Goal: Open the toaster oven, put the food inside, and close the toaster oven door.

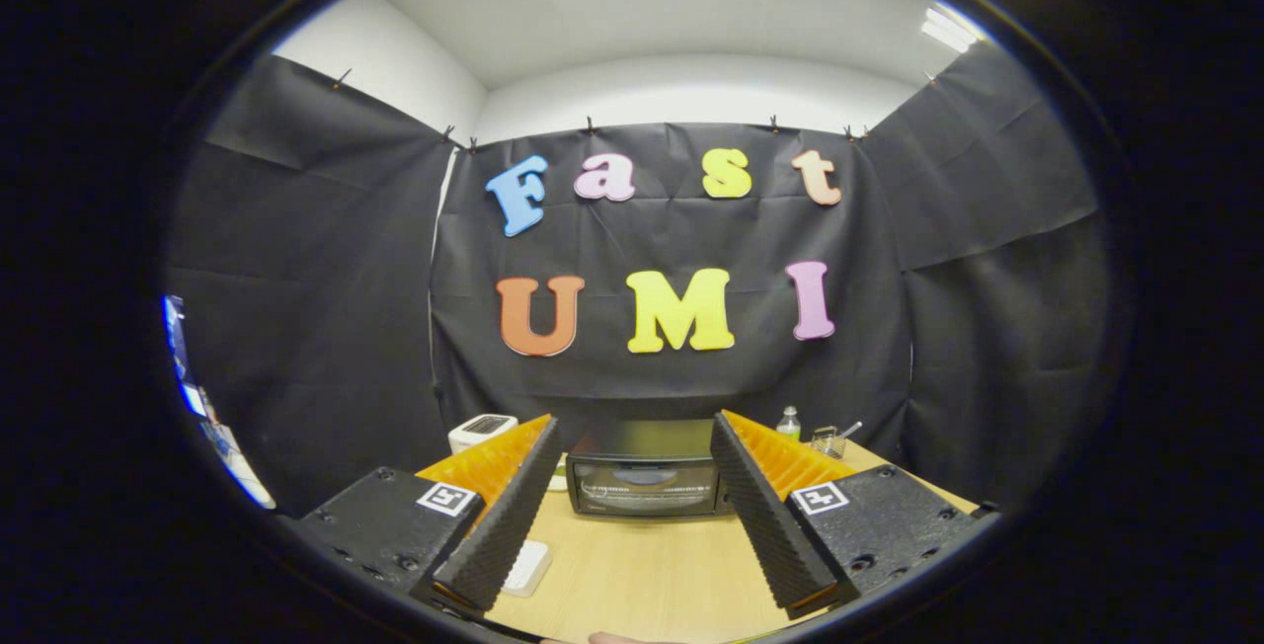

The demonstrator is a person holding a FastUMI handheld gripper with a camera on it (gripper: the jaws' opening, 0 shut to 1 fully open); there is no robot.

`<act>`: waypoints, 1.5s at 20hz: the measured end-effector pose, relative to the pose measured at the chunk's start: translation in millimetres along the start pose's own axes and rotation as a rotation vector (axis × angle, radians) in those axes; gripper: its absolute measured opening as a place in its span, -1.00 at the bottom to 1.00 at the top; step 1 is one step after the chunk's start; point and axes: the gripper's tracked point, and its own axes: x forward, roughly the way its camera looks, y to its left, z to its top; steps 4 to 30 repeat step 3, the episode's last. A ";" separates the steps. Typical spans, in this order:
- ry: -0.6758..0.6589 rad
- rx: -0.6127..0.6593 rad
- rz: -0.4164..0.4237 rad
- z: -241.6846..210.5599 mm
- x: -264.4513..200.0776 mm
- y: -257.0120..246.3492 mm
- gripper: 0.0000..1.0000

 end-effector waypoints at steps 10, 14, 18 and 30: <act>-0.003 0.000 0.007 -0.4 -0.8 3.4 1.00; -0.003 0.000 0.007 -0.4 -0.8 3.4 1.00; -0.003 0.000 0.007 -0.4 -0.8 3.4 1.00; -0.003 0.000 0.007 -0.4 -0.8 3.4 1.00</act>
